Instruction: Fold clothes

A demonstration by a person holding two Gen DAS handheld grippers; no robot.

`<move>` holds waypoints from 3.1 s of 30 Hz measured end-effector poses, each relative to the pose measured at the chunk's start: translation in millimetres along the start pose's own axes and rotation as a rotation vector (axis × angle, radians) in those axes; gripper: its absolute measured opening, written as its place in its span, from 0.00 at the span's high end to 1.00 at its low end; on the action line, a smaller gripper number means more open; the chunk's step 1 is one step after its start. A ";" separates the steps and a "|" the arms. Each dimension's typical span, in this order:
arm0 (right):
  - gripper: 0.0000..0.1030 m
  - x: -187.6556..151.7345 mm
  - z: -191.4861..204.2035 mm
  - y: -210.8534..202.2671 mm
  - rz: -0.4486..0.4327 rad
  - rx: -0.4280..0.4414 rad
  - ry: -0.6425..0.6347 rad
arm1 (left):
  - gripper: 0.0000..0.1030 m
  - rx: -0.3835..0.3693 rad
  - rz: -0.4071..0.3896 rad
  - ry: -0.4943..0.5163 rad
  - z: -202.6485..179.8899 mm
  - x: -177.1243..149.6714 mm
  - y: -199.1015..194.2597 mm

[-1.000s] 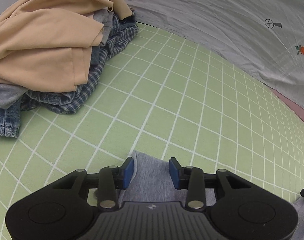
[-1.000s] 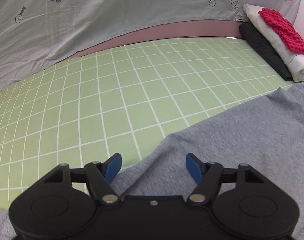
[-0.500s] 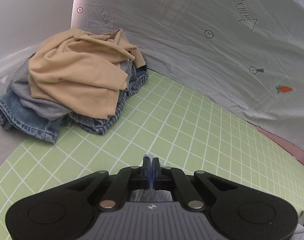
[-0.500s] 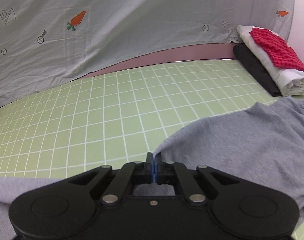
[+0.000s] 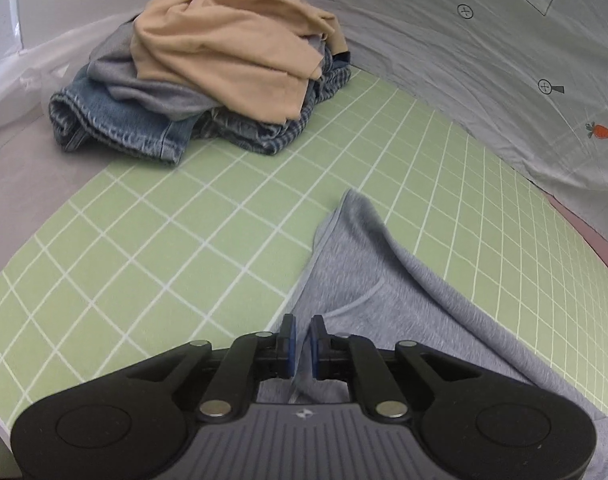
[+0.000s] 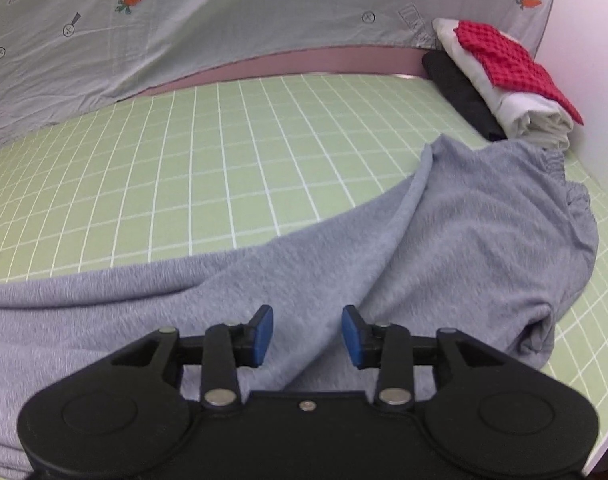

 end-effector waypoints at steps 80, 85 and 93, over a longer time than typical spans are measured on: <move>0.95 4.8 -128.9 52.8 0.085 -0.346 0.276 | 0.01 0.097 0.083 0.274 -96.0 34.9 105.5; 0.54 21.2 -110.7 49.6 0.004 -0.368 0.097 | 0.00 0.100 0.083 0.270 -95.7 35.0 105.5; 0.32 72.3 -78.9 48.7 -0.172 -0.316 0.045 | 0.00 0.102 0.083 0.267 -95.6 35.1 105.9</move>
Point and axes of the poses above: each gripper's, at about its wrist camera, not at the fingertips, and y roughly the way its jaws point, z to its left, x to its top, the point moved 8 cm from there along y, roughly the way its jaws point, and after that the axes turned 3 degrees about x, right-handed, at the moved point
